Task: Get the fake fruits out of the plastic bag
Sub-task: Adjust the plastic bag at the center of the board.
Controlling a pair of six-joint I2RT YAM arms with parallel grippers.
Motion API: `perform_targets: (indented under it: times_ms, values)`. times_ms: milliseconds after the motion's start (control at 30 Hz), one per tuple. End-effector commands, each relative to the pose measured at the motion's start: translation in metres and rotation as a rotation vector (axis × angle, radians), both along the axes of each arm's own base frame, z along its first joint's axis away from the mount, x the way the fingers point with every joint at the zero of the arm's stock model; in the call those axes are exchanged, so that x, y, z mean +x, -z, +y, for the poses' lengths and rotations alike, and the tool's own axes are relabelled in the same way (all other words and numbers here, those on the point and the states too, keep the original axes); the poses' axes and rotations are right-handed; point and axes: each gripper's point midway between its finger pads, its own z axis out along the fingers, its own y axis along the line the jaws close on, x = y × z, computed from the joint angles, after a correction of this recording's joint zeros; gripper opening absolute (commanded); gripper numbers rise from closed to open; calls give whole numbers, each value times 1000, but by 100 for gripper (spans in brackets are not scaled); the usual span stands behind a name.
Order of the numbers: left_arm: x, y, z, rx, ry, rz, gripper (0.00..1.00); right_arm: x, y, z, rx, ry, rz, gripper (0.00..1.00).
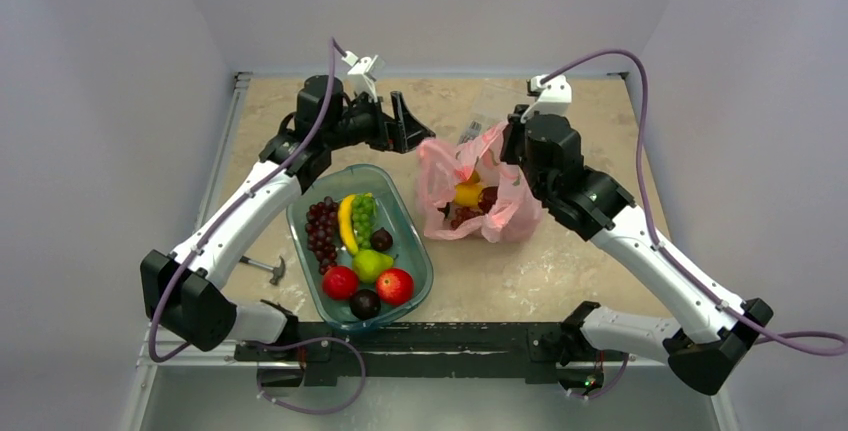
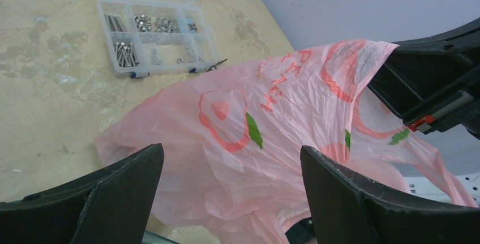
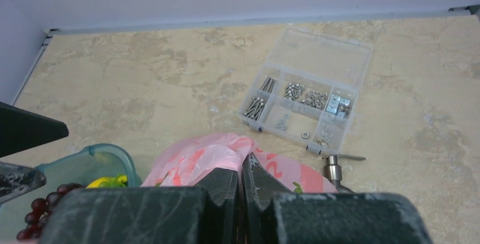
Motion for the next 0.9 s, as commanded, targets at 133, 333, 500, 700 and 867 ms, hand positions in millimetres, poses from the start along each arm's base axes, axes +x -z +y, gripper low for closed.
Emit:
perform_targets:
  times_ms: [133, 333, 500, 700, 867]
  values:
    - [-29, -61, -6, -16, 208, -318, 96, 18, -43, 0, -19, 26, -142, 0]
    - [-49, -90, 16, 70, 195, -542, 88, 19, -30, 8, -52, -21, -109, 0]
    - [-74, -101, -2, -50, 263, -560, 100, 14, -13, 14, -60, -66, -61, 0]
    - [-86, -66, -36, 86, 264, -575, 100, 8, -13, 18, -41, -99, -56, 0]
    - [-58, 8, -59, 283, 262, -400, 100, 4, -11, 14, -46, -98, -42, 0]
